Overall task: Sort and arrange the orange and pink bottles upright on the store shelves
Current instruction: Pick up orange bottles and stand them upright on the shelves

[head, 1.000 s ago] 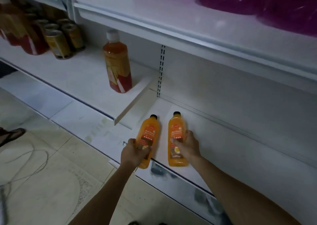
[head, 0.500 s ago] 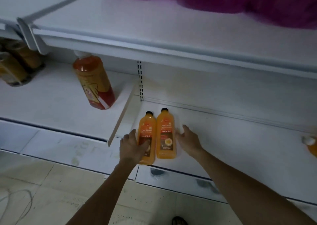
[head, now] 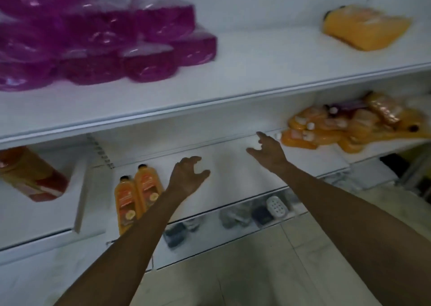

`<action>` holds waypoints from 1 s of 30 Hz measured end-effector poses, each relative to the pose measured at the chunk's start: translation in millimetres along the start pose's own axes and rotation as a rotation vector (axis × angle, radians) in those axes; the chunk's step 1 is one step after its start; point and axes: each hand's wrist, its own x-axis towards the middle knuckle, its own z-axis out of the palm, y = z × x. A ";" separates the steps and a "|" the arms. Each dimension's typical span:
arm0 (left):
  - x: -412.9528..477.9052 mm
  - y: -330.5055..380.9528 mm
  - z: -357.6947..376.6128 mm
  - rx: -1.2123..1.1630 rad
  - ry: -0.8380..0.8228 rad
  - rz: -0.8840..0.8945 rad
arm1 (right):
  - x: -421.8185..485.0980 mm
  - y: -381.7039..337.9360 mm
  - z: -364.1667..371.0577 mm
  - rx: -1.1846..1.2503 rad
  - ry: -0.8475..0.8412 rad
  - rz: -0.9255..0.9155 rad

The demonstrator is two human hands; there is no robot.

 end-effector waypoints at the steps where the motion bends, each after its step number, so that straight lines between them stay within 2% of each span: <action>1: 1.0 17.6 10.2 -0.009 -0.018 0.028 | -3.4 16.9 -19.8 0.009 0.034 0.031; 6: 0.0 108.8 73.7 -0.030 -0.101 0.174 | -27.5 105.3 -109.8 0.025 0.187 0.164; 9: -6.7 163.7 121.1 -0.020 -0.160 0.234 | -46.6 156.3 -155.1 0.028 0.215 0.215; 15: -16.8 254.9 214.4 -0.199 -0.226 0.264 | -65.7 235.0 -230.1 0.043 0.269 0.237; 24: 8.3 284.7 297.4 -0.245 -0.309 0.171 | -50.0 314.9 -250.0 0.062 0.208 0.320; 30: 73.6 276.4 317.1 -0.240 -0.217 0.082 | 21.9 324.9 -236.5 0.089 0.114 0.309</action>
